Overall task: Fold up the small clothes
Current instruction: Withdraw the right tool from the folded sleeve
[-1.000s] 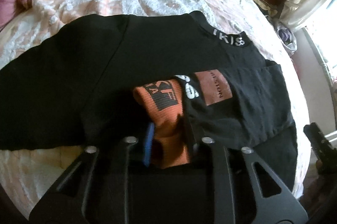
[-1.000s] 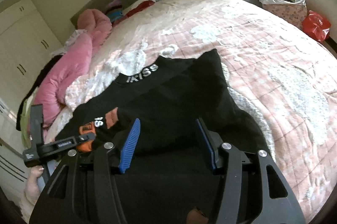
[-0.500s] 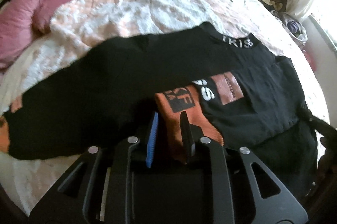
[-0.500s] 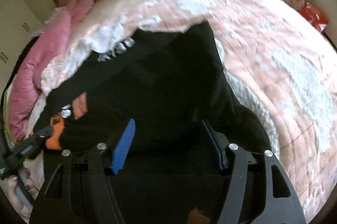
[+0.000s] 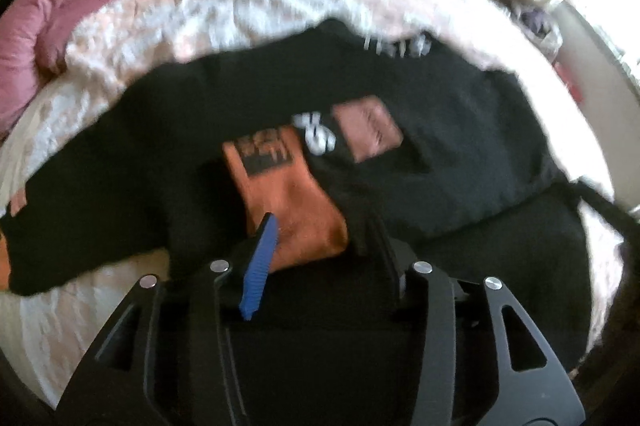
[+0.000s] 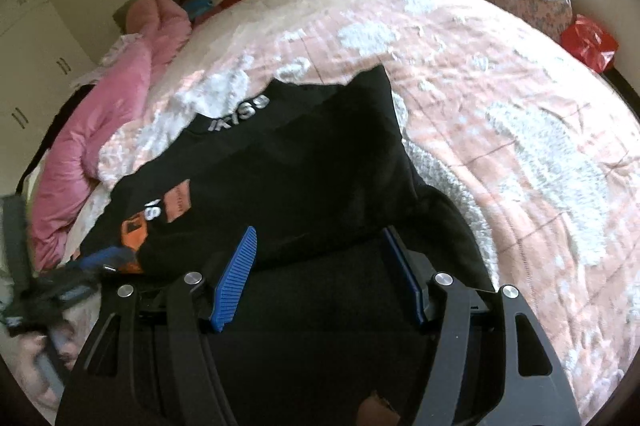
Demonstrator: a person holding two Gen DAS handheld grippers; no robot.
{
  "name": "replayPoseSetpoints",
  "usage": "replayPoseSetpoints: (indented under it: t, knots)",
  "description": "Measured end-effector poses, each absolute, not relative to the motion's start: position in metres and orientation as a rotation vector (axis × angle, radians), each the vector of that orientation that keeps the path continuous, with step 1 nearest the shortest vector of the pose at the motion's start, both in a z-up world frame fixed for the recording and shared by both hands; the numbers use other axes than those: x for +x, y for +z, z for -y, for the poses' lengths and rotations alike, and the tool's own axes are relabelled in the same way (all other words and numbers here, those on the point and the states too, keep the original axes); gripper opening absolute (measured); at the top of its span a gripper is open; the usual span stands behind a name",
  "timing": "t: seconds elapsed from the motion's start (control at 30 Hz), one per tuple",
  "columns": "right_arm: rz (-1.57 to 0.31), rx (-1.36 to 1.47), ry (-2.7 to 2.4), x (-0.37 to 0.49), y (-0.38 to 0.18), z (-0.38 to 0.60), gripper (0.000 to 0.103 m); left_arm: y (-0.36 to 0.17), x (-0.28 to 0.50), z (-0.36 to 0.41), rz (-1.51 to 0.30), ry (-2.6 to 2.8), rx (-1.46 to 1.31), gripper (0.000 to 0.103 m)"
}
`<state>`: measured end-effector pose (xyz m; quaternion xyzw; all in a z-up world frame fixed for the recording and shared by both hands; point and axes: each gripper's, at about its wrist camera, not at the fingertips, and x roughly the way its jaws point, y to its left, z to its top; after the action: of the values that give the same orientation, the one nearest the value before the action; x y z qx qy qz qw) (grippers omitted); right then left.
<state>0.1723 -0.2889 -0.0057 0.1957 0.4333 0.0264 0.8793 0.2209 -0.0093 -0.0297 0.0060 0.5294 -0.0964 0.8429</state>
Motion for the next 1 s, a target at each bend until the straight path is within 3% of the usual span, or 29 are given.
replayPoseSetpoints:
  t: [0.13, 0.23, 0.4, 0.53, 0.6, 0.93, 1.0]
  knots:
    - [-0.863, 0.407, 0.071, 0.163, 0.011, 0.286, 0.076, -0.042, 0.217, 0.003, -1.125, -0.19, -0.006, 0.048]
    - [-0.846, 0.39, 0.089, 0.16, 0.021, 0.279, 0.083, -0.039, 0.214, -0.005, -1.123, -0.194, -0.044, 0.048]
    - [-0.825, 0.342, 0.087, 0.156, 0.032, 0.265, 0.085, -0.024, 0.204, -0.015, -1.083, -0.19, -0.069, 0.048]
    - [-0.805, 0.348, 0.112, 0.154, 0.04, 0.255, 0.087, -0.007, 0.197, -0.022, -1.034, -0.173, -0.066, 0.06]
    - [-0.796, 0.344, 0.121, 0.153, 0.044, 0.249, 0.095, 0.001, 0.194, -0.026, -1.015, -0.164, -0.059, 0.064]
    - [-0.749, 0.305, 0.166, 0.15, 0.068, 0.216, 0.097, 0.029, 0.18, -0.051, -0.946, -0.133, -0.084, 0.09]
    - [-0.738, 0.297, 0.181, 0.149, 0.073, 0.21, 0.097, 0.032, 0.179, -0.056, -0.939, -0.131, -0.093, 0.091]
